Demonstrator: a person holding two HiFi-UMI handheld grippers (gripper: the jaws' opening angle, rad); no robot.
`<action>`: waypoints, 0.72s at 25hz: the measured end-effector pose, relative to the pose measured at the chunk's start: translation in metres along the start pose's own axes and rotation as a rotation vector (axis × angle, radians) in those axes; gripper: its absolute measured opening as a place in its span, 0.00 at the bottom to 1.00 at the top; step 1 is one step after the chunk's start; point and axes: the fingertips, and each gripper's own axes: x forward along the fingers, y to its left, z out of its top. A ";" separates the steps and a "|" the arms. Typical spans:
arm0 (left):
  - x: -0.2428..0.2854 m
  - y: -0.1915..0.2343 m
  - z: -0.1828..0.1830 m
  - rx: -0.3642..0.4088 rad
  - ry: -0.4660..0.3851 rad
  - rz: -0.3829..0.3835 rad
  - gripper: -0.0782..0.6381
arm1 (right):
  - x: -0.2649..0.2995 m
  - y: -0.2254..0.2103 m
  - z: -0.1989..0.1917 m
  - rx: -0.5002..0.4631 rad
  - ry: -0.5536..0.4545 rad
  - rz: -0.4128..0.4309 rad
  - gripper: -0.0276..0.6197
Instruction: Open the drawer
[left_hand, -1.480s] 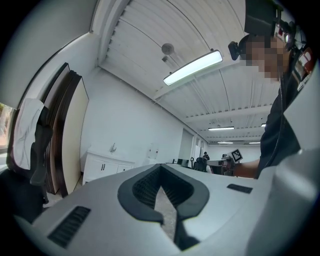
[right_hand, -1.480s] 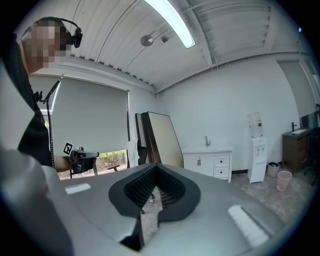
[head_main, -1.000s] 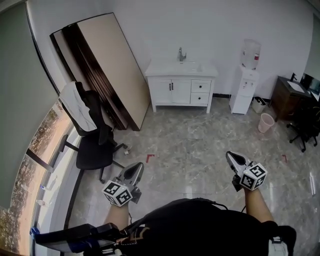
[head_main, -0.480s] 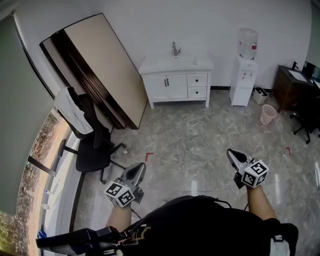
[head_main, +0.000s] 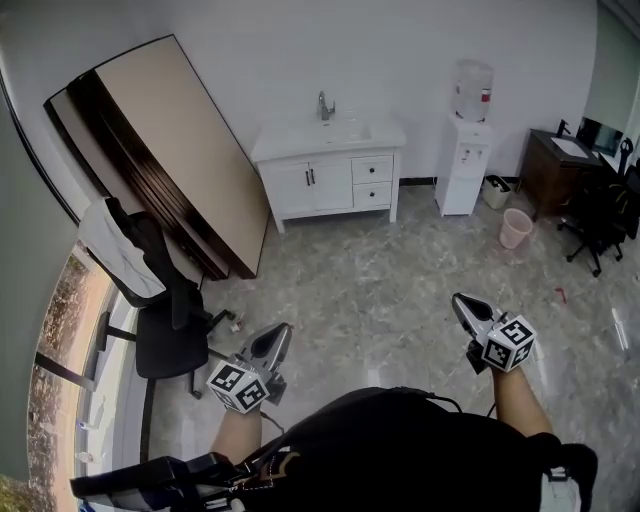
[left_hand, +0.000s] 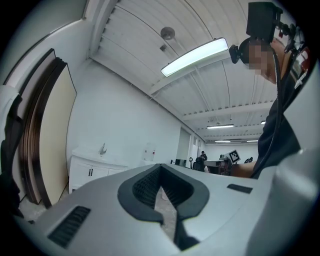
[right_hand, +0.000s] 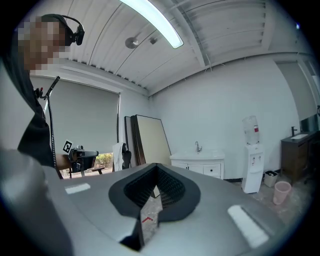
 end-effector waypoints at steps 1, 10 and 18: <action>-0.001 0.013 0.007 0.006 -0.002 -0.008 0.10 | 0.011 0.004 0.005 -0.003 -0.003 -0.008 0.04; -0.023 0.123 0.037 0.008 -0.004 -0.038 0.10 | 0.113 0.050 0.022 -0.011 -0.006 -0.031 0.04; -0.027 0.181 0.033 -0.024 0.004 0.008 0.10 | 0.179 0.053 0.018 -0.015 0.031 0.010 0.04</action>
